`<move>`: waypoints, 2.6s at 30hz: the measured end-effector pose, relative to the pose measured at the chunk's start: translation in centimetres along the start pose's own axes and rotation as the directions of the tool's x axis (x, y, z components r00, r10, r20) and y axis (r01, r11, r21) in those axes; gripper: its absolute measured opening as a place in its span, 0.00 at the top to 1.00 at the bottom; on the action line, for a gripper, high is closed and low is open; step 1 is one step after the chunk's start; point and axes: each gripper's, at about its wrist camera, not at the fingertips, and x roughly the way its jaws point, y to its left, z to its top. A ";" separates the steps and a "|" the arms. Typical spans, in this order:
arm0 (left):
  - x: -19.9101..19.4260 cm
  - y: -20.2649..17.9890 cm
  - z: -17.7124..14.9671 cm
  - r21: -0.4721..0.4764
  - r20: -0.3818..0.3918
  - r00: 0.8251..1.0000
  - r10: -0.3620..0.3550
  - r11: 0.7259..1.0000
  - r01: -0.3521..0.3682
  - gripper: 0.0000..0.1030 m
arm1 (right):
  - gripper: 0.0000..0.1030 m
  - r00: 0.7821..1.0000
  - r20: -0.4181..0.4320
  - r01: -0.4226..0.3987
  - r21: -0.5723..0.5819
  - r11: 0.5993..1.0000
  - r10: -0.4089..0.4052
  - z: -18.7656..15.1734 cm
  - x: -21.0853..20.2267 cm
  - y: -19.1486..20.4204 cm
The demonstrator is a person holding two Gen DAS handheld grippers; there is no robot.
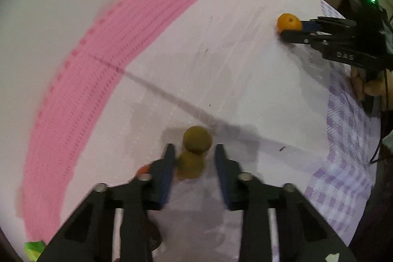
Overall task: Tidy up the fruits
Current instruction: 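Hold the orange with the right gripper while the left gripper grasps two small olive-green fruits, then carry the two olive-green fruits over the tin with the left gripper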
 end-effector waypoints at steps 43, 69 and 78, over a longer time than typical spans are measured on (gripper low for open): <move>-12.0 -15.6 -21.5 -0.716 0.111 0.918 0.381 0.671 -0.192 0.79 | 0.63 0.994 -0.011 0.106 -0.076 0.991 -0.107 -0.3 0.3 2.2; -15.7 -11.4 -23.5 -0.786 0.086 0.863 0.498 0.566 -0.248 0.78 | 0.63 0.995 -0.011 0.103 -0.074 0.992 -0.104 -0.2 0.3 2.2; -16.0 -8.8 -25.2 -0.818 0.049 0.847 0.529 0.508 -0.270 0.78 | 0.63 0.994 -0.011 0.104 -0.076 0.992 -0.105 -0.2 0.3 2.1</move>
